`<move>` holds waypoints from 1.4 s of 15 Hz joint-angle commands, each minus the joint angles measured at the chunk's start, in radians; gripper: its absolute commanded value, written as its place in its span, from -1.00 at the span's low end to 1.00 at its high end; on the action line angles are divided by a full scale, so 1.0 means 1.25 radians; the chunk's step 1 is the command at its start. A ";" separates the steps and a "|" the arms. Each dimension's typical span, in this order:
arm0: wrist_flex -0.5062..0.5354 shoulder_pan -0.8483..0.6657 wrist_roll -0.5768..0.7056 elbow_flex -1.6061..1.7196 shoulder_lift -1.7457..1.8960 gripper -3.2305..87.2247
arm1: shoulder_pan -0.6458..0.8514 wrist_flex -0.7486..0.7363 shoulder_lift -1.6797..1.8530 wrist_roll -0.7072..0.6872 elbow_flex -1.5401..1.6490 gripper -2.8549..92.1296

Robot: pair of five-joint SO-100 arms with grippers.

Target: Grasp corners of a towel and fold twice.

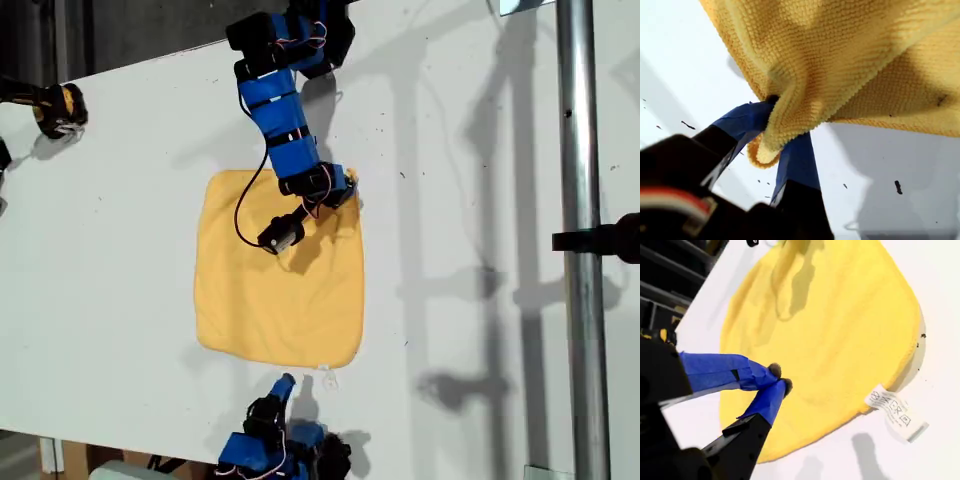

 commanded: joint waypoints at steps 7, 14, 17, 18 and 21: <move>0.222 0.215 0.335 -0.652 -0.566 -0.96 | -0.018 -0.013 0.009 0.002 -0.045 -0.94; 0.222 0.226 0.341 -0.663 -0.563 -0.14 | -0.028 -0.023 0.007 0.009 -0.055 -0.94; 0.188 0.220 0.342 -0.577 -0.601 -0.12 | -0.032 -0.023 0.007 0.012 -0.056 -0.94; 0.157 0.216 0.342 -0.529 -0.604 -0.12 | -0.032 -0.023 0.007 0.012 -0.056 -0.94; 0.040 0.180 0.333 -0.347 -0.605 -0.13 | -0.028 -0.018 0.009 0.012 -0.067 -0.94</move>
